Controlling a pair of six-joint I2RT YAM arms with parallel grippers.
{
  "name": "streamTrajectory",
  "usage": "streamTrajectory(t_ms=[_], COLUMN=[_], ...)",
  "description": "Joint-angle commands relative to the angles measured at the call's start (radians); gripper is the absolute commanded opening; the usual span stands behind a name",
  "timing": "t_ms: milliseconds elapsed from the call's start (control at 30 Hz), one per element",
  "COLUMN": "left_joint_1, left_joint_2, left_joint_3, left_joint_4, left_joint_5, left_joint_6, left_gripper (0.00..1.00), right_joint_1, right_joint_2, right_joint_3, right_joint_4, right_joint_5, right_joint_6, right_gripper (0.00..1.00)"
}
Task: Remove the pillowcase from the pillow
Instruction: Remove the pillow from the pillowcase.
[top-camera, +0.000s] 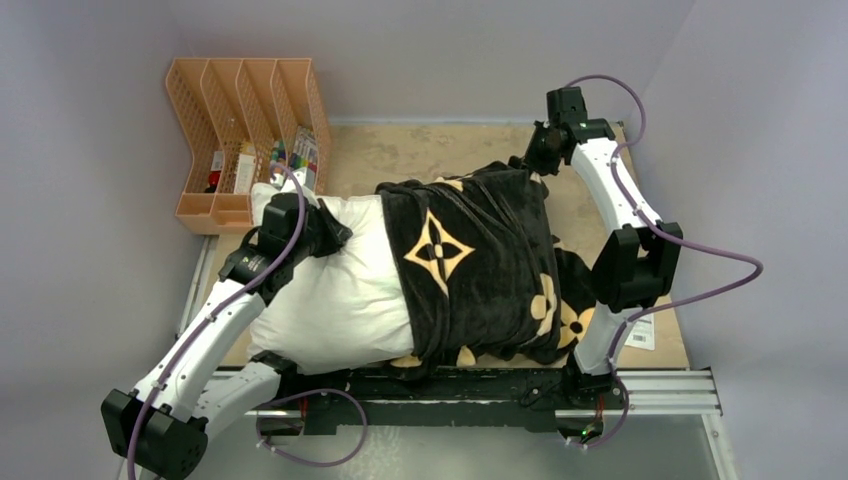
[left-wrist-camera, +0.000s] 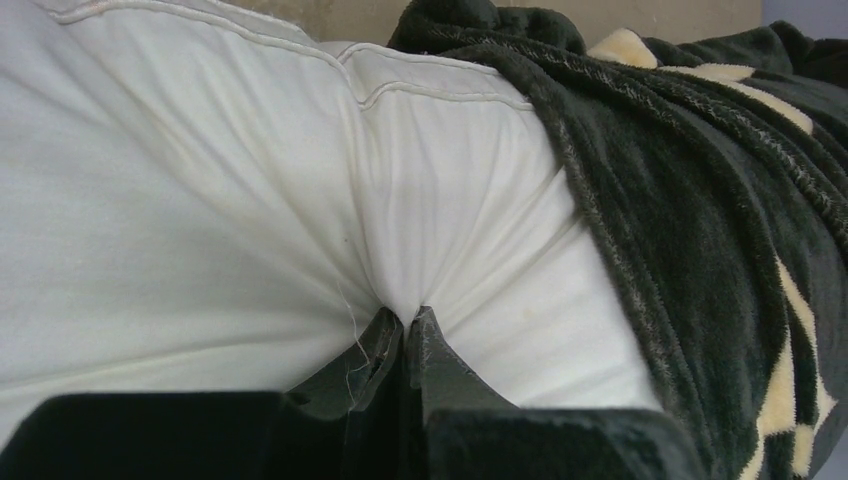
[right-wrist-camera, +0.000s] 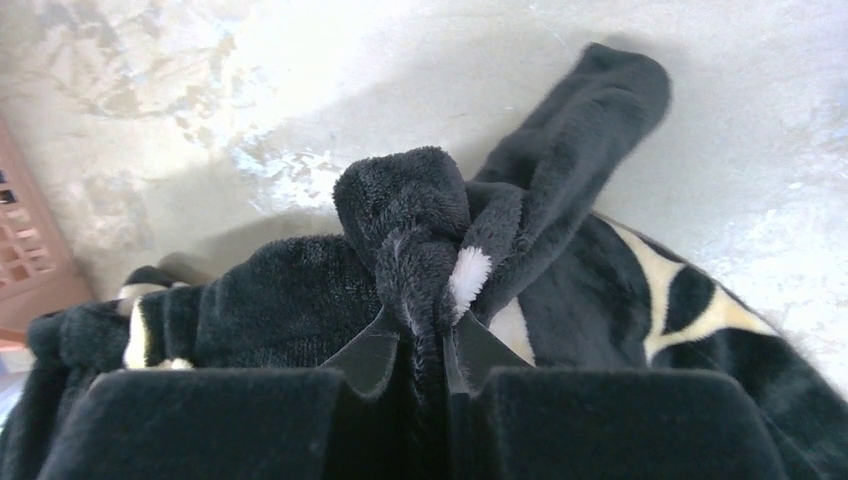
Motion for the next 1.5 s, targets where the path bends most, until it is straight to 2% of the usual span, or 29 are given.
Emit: streamTrajectory(t_ms=[0,133,200,300,367,467,533,567,600,633,667,833,933,1133,1300,1400,1433,1467], left_joint_1=[0.023,0.023,0.023,0.023,0.023,0.023,0.023,0.023,0.023,0.023,0.023,0.023,0.023,0.023,0.023,0.023,0.023,0.023], left_joint_2=[0.002,0.008,0.009,0.004,0.000,-0.006,-0.005,-0.004,-0.005,-0.005,-0.005,0.005,0.016,0.036,0.037,0.035,0.031,0.025], left_joint_3=[-0.020,-0.021,-0.021,-0.023,-0.024,-0.024,-0.024,-0.024,-0.024,-0.024,-0.024,-0.021,-0.019,-0.015,-0.016,-0.018,-0.020,-0.022], left_joint_4=[-0.276,-0.271,-0.269,-0.262,-0.261,-0.261,-0.261,-0.262,-0.264,-0.264,-0.265,-0.275,-0.284,-0.295,-0.294,-0.286,-0.279,-0.271], left_joint_5=[-0.126,-0.119,-0.110,-0.094,-0.095,-0.093,-0.094,-0.094,-0.095,-0.097,-0.100,-0.129,-0.142,-0.167,-0.173,-0.164,-0.156,-0.147], left_joint_6=[0.055,0.055,0.059,0.067,0.065,0.066,0.066,0.067,0.067,0.065,0.064,0.054,0.049,0.039,0.037,0.038,0.040,0.041], left_gripper=[0.00,0.00,0.00,0.00,0.00,0.00,0.00,0.00,0.00,0.00,0.00,0.00,0.00,0.00,0.00,0.00,0.00,0.00], right_joint_1=[-0.113,-0.115,-0.116,-0.164,-0.165,-0.166,-0.166,-0.166,-0.166,-0.168,-0.174,-0.200,-0.238,-0.327,-0.332,-0.332,-0.324,-0.314], right_joint_2=[-0.033,-0.052,-0.067,-0.111,-0.129,-0.148,-0.149,-0.152,-0.158,-0.164,-0.169,-0.148,-0.130,-0.100,-0.102,-0.090,-0.091,-0.099], right_joint_3=[0.089,0.067,0.044,-0.082,-0.146,-0.209,-0.197,-0.189,-0.180,-0.175,-0.169,-0.053,0.026,0.137,0.121,0.115,0.105,0.086], right_joint_4=[0.070,0.075,0.097,0.236,0.268,0.301,0.272,0.255,0.233,0.224,0.221,0.147,0.118,0.080,0.073,0.051,0.049,0.051], right_joint_5=[0.343,0.292,0.107,-0.286,-0.341,-0.333,-0.272,-0.212,-0.133,-0.062,-0.019,0.249,0.325,0.296,0.208,0.023,-0.050,-0.136], right_joint_6=[-0.138,-0.109,-0.078,0.009,0.062,0.089,0.087,0.078,0.067,0.056,0.040,-0.054,-0.090,-0.105,-0.112,-0.146,-0.163,-0.168], right_gripper=[0.06,0.12,0.19,0.18,0.29,0.26,0.29,0.26,0.19,0.03,0.00,0.00,0.00,0.00,0.00,0.00,0.03,0.12])
